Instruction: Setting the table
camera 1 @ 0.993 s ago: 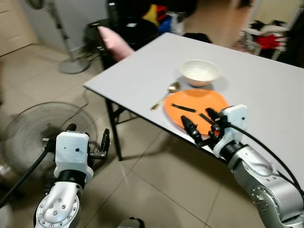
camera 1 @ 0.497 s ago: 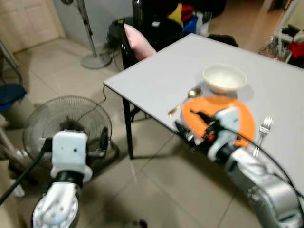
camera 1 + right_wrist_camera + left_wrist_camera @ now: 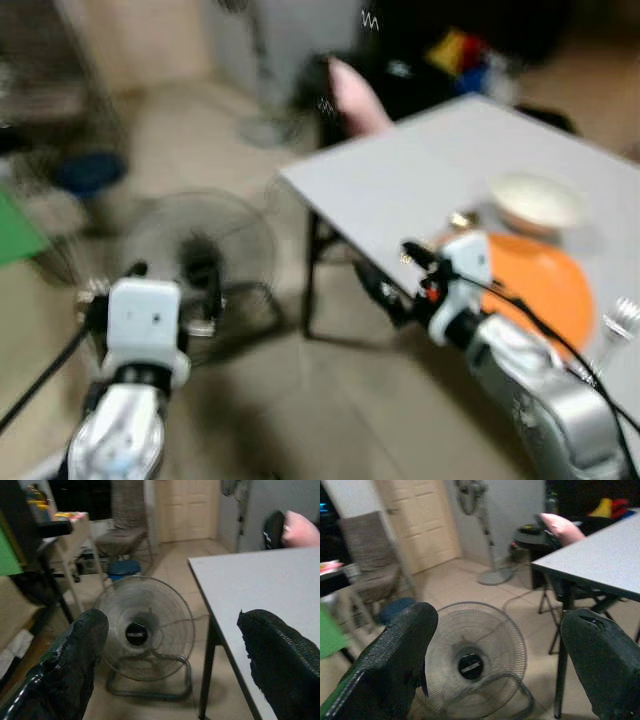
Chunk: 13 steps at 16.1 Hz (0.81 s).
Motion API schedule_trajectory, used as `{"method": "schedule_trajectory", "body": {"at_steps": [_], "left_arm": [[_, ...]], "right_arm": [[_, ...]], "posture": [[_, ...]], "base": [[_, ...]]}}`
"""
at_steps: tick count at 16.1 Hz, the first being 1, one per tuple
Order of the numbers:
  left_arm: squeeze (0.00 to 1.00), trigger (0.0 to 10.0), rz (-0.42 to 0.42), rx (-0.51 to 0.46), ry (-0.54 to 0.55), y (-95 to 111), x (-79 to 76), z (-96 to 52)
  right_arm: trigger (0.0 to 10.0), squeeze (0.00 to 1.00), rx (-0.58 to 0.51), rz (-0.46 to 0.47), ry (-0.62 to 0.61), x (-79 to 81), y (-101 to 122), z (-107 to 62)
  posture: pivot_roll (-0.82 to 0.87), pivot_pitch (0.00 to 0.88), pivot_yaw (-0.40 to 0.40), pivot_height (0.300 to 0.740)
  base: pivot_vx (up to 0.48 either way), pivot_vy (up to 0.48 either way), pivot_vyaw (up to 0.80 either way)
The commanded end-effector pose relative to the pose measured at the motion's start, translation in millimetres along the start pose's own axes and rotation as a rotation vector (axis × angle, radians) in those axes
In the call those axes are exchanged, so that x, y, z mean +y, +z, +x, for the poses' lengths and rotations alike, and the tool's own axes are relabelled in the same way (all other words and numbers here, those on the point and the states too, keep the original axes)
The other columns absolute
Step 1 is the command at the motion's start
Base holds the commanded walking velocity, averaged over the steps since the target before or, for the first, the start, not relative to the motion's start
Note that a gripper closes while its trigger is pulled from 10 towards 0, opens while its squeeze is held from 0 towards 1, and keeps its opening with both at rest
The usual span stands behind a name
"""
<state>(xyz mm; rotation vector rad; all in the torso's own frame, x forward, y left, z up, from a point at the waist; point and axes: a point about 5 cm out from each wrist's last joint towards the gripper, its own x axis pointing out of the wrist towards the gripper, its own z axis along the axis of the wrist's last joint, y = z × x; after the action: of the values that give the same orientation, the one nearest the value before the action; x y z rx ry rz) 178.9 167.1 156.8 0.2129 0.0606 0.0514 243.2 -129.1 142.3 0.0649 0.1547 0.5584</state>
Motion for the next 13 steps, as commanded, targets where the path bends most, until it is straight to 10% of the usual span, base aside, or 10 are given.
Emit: {"method": "schedule_trajectory", "body": {"at_steps": [1, 13], "left_arm": [[0.0, 10.0, 0.009, -0.015, 0.014, 3.0, 2.2, -0.4], [0.0, 10.0, 0.02, -0.036, 0.01, 7.6, 5.3, 1.2]], "right_arm": [[10.0, 0.0, -0.001, -0.003, -0.006, 0.2, -2.0, -1.8], [10.0, 0.0, 0.01, 0.085, -0.037, -0.3, -13.1, 3.6]], "posture": [[-0.02, 0.0, 0.024, 0.74], [0.01, 0.0, 0.01, 0.74]], "base": [[0.0, 0.0, 0.8], [0.0, 0.062, 0.8]]}}
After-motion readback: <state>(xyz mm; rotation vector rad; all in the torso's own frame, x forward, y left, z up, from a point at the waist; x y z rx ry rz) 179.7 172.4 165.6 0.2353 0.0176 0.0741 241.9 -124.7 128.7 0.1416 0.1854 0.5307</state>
